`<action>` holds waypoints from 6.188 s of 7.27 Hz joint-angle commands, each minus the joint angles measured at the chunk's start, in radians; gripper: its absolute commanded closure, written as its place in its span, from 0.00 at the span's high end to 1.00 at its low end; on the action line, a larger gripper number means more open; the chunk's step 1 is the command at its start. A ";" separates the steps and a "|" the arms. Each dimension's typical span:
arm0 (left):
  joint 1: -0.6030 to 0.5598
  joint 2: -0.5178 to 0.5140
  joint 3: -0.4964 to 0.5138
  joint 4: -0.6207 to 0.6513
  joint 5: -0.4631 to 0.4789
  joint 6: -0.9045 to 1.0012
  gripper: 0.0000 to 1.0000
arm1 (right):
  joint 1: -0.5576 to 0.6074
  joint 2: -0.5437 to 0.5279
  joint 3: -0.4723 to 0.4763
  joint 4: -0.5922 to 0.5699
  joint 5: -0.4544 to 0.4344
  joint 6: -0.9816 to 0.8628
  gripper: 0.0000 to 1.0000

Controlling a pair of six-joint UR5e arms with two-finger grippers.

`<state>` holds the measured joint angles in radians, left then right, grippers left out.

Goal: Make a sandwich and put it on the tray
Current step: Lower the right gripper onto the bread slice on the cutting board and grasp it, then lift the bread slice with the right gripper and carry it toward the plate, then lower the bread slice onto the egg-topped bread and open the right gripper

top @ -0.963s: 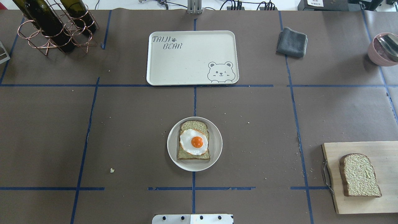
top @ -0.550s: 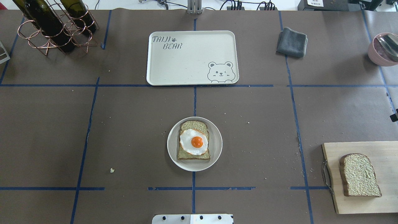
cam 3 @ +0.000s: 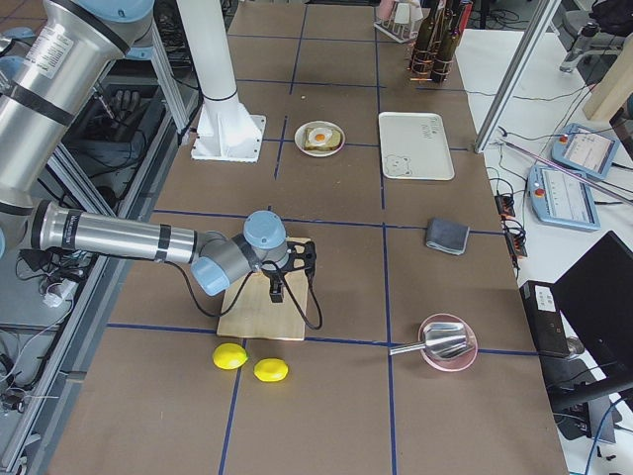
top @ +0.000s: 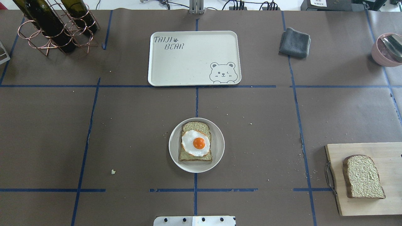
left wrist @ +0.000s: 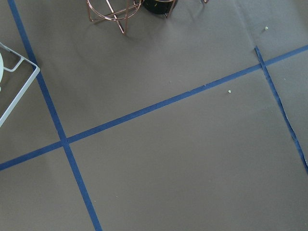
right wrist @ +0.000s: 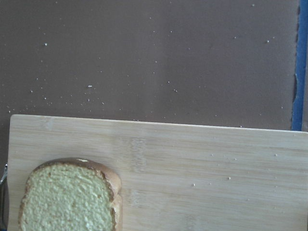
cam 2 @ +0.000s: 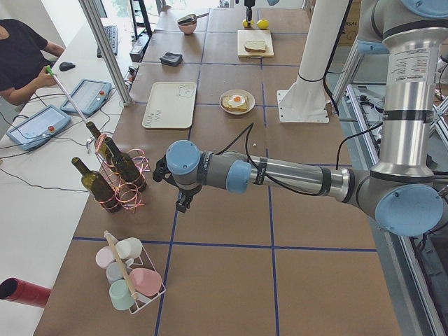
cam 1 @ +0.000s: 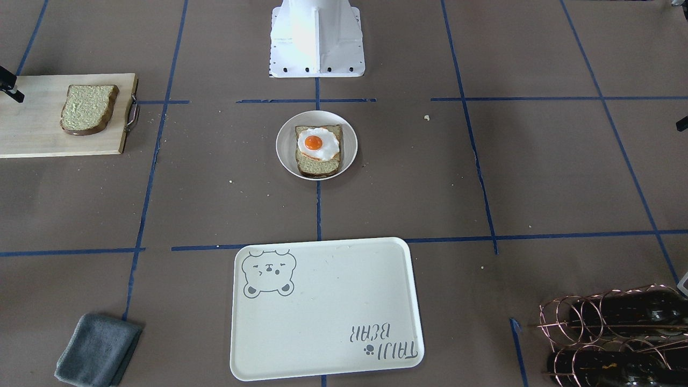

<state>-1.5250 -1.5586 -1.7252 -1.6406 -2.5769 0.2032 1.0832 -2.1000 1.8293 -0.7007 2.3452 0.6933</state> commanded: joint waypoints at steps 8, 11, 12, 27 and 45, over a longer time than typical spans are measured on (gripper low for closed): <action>0.000 0.000 -0.004 0.001 0.001 -0.002 1.00 | -0.327 0.058 -0.065 0.230 -0.142 0.364 0.78; 0.000 0.008 -0.004 0.001 0.000 -0.001 1.00 | -0.330 0.054 -0.073 0.230 -0.142 0.365 0.66; 0.000 0.006 -0.004 0.001 0.000 -0.001 1.00 | -0.330 0.051 -0.073 0.230 -0.142 0.365 0.58; -0.001 0.008 -0.013 0.001 0.000 -0.001 1.00 | -0.248 0.073 -0.038 0.323 -0.002 0.365 0.00; 0.014 0.005 -0.008 -0.096 0.000 -0.137 1.00 | -0.542 1.003 -0.289 0.038 -0.139 0.799 0.00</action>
<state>-1.5115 -1.5554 -1.7356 -1.7363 -2.5779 0.0661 0.5520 -1.0986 1.5473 -0.6596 2.2072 1.4941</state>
